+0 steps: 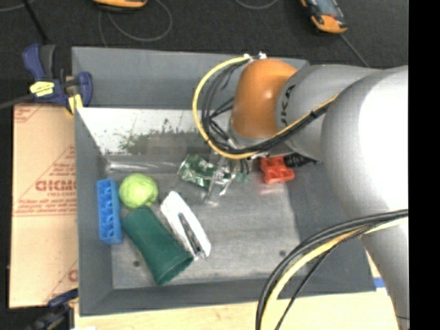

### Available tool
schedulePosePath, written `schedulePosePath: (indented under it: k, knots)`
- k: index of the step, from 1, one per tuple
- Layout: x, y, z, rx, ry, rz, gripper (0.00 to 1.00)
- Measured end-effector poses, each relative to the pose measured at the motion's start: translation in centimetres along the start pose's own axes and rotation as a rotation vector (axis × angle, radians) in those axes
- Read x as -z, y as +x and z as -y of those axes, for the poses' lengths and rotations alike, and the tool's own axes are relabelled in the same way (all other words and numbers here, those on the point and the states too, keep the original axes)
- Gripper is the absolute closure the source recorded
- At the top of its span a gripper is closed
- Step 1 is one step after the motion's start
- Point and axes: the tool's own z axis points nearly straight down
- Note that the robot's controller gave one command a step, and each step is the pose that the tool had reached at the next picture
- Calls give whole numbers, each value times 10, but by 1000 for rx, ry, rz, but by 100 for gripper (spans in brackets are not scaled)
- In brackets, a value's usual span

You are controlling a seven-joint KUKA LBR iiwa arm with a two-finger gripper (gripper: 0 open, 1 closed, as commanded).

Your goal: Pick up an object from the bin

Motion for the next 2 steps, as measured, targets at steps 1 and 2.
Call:
schedulePosePath:
  k: [1,2]
  knots:
    - [-15,-13,3,17,0,4,100]
    - [-15,-13,2,19,1,5,100]
